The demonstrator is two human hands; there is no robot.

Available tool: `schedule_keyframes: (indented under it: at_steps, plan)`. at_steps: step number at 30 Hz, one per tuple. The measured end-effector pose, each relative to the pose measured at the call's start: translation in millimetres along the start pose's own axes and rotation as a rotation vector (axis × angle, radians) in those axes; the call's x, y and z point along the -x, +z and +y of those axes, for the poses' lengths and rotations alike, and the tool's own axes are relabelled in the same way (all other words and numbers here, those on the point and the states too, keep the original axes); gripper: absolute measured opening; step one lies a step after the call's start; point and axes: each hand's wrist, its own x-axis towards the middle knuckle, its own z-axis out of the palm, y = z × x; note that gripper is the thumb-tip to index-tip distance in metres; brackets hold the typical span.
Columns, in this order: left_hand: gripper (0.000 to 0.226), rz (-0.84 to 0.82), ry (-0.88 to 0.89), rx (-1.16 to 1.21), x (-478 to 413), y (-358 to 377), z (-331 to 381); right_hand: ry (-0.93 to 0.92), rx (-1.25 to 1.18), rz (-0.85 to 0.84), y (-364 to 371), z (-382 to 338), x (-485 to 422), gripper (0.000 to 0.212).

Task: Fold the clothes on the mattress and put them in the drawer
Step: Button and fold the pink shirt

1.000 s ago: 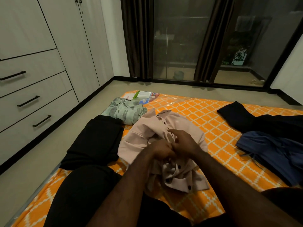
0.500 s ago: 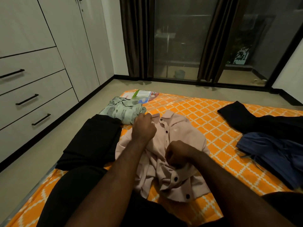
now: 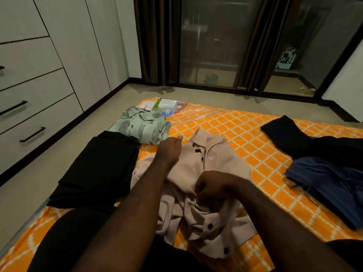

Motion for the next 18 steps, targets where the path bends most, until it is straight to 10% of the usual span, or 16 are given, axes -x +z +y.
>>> schedule_keyframes:
  at_steps: [8,14,18]
  plan:
    - [0.023,-0.045,0.117,-0.078,15.0,1.6,9.5,0.096,-0.245,0.953,-21.8,12.5,1.8,0.024]
    - [0.04,-0.301,0.174,0.188,30.8,-3.7,18.7,0.101,-0.288,1.098,-20.3,19.2,2.1,0.03]
    - [0.041,-0.156,0.122,0.118,40.9,-2.7,24.3,0.079,-0.183,1.003,-12.9,25.3,-2.9,0.041]
